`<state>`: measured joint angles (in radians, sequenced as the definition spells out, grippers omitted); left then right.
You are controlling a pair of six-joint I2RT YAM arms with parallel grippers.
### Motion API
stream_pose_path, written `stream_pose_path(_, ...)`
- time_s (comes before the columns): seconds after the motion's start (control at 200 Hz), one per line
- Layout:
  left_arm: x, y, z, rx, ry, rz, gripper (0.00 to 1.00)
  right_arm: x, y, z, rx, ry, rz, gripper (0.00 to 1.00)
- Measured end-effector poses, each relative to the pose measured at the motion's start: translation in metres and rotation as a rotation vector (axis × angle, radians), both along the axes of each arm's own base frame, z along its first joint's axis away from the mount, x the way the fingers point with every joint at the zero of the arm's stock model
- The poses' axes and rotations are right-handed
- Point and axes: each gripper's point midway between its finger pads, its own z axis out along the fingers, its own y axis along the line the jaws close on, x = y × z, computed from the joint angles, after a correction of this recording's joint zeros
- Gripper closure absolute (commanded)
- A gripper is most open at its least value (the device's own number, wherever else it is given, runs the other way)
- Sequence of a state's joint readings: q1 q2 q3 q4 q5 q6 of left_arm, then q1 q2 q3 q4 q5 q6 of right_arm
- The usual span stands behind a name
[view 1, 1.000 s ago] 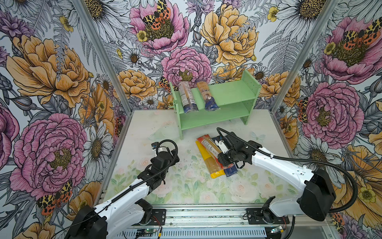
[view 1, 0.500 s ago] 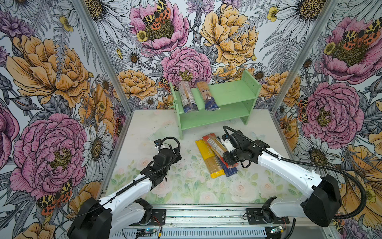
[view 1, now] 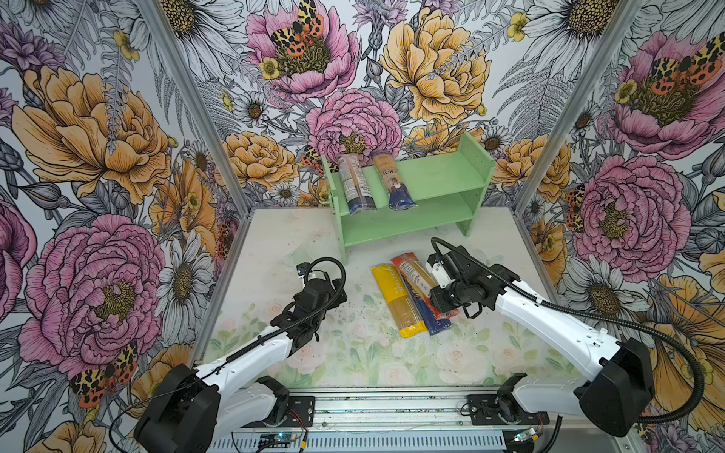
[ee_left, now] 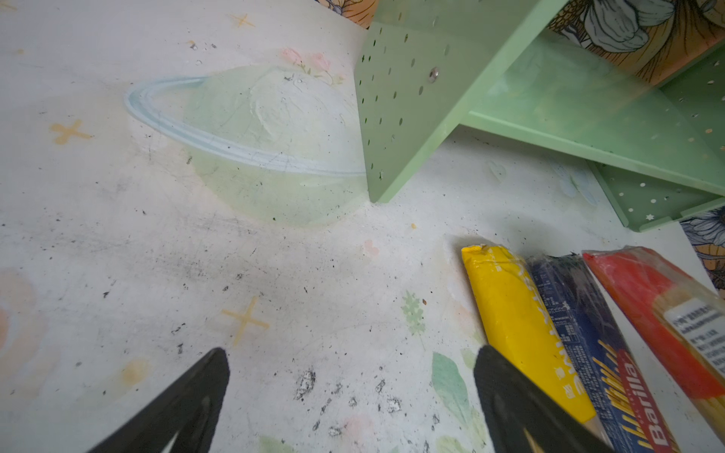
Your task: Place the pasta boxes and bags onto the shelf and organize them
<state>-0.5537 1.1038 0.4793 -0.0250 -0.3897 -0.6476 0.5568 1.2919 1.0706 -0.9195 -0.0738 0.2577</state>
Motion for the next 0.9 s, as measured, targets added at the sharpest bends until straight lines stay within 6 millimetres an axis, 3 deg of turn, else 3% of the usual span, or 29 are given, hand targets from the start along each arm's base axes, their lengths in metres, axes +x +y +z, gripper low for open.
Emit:
stream_pose_path(0.46,0.01,-0.015,-0.008,-0.014,0.024,-0.039,0.01,0.005,-0.036,0.009,-0.052,0.004,-0.066,1.0)
stream_pose_path(0.901,0.019,-0.026,-0.002,-0.04,0.01,-0.063,0.01,0.008,-0.066,0.022,-0.104,-0.034,-0.091,1.0)
